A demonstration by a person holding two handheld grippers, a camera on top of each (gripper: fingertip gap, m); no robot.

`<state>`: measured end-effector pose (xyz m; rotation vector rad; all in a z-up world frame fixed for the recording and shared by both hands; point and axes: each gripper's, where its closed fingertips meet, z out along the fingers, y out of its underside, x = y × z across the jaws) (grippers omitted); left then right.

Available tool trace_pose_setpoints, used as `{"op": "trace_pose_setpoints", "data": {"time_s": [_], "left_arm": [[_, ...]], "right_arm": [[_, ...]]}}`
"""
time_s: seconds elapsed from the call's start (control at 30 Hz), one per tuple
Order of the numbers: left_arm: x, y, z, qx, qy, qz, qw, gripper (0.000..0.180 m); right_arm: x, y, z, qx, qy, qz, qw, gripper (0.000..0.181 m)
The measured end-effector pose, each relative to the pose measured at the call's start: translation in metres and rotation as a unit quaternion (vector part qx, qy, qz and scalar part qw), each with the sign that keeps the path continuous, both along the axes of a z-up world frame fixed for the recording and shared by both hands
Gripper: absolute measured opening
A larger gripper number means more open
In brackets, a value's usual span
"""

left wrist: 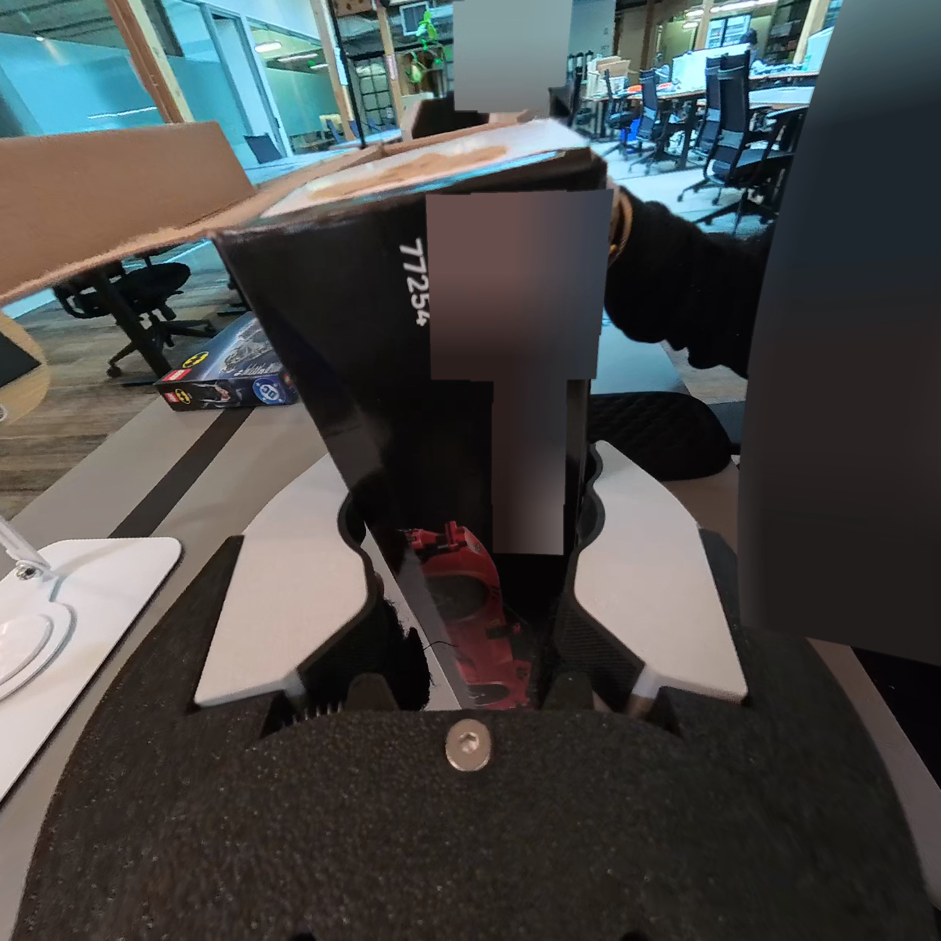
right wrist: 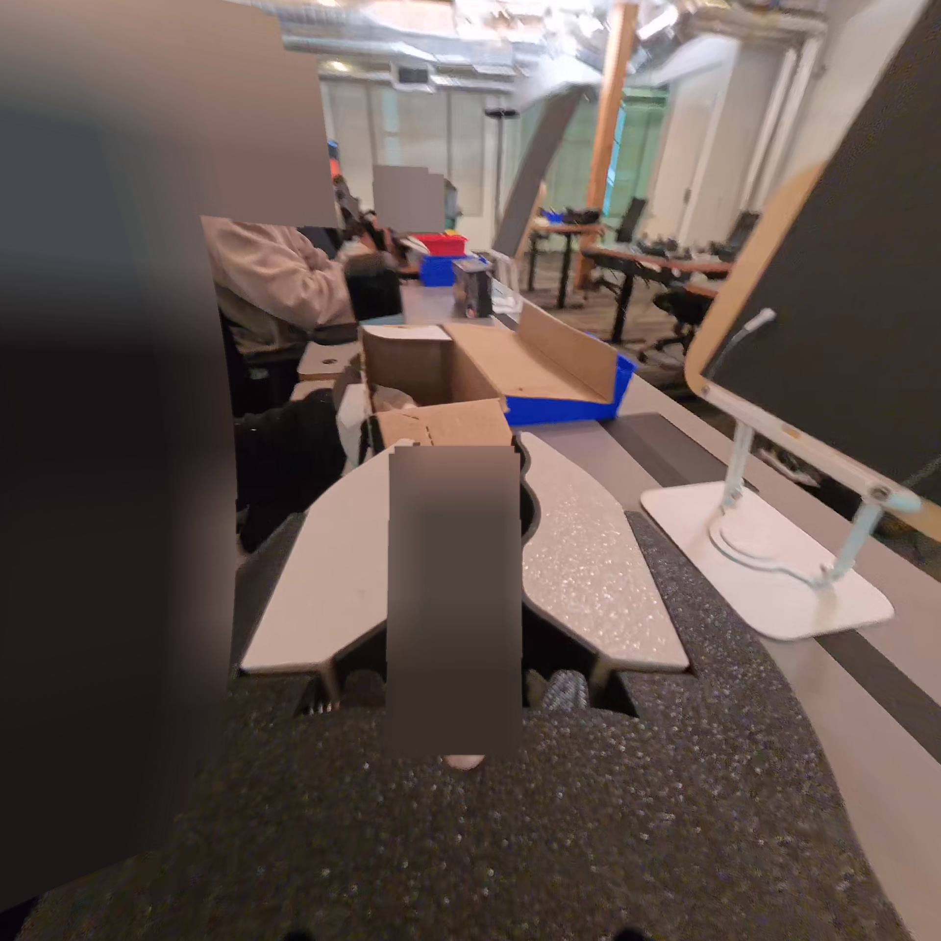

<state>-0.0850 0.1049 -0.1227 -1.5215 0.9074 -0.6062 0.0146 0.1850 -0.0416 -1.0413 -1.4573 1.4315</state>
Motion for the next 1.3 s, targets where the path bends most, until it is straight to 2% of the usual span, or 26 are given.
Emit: {"op": "trace_pose_setpoints", "data": {"time_s": [0.2,0.3,0.4,0.57,0.63,0.73,0.77,0.87,0.97,1.17,1.3], "left_arm": [[0.0,0.008,-0.001,0.004,0.001,0.079,0.997,0.084],[0.001,0.019,0.002,0.002,-0.027,0.167,0.986,0.084],[0.004,0.027,0.003,0.023,-0.029,0.274,0.961,0.084],[0.011,0.031,0.003,0.031,-0.018,0.328,0.944,0.084],[0.011,0.031,0.003,0.026,-0.014,0.337,0.941,0.084],[0.013,0.03,0.004,0.03,-0.011,0.351,0.936,0.084],[0.014,0.03,0.004,0.032,-0.011,0.356,0.934,0.084],[0.015,0.03,0.005,0.038,-0.02,0.361,0.932,0.084],[0.014,0.031,0.005,0.036,-0.021,0.358,0.933,0.084],[0.013,0.032,0.006,0.044,-0.01,0.344,0.938,0.086],[0.017,0.031,0.006,0.057,-0.001,0.313,0.948,0.087]], "right_arm": [[-0.009,0.0,0.018,0.017,-0.074,-0.064,0.995,0.028],[-0.024,0.009,0.016,0.054,-0.166,-0.104,0.979,0.031],[-0.038,0.023,0.006,0.085,-0.278,-0.124,0.949,0.037],[-0.071,0.052,0.027,0.137,-0.359,-0.145,0.912,0.028],[-0.078,0.06,0.011,0.167,-0.433,-0.148,0.873,0.035],[-0.083,0.061,-0.013,0.207,-0.508,-0.145,0.823,0.035],[-0.082,0.066,-0.017,0.236,-0.522,-0.156,0.804,0.031],[-0.086,0.059,-0.023,0.283,-0.529,-0.157,0.785,0.011],[-0.087,0.058,-0.024,0.311,-0.534,-0.166,0.768,0.009],[-0.083,0.053,-0.024,0.237,-0.56,-0.113,0.786,0.006],[-0.083,0.051,-0.024,0.213,-0.534,-0.11,0.81,0.006]]}}
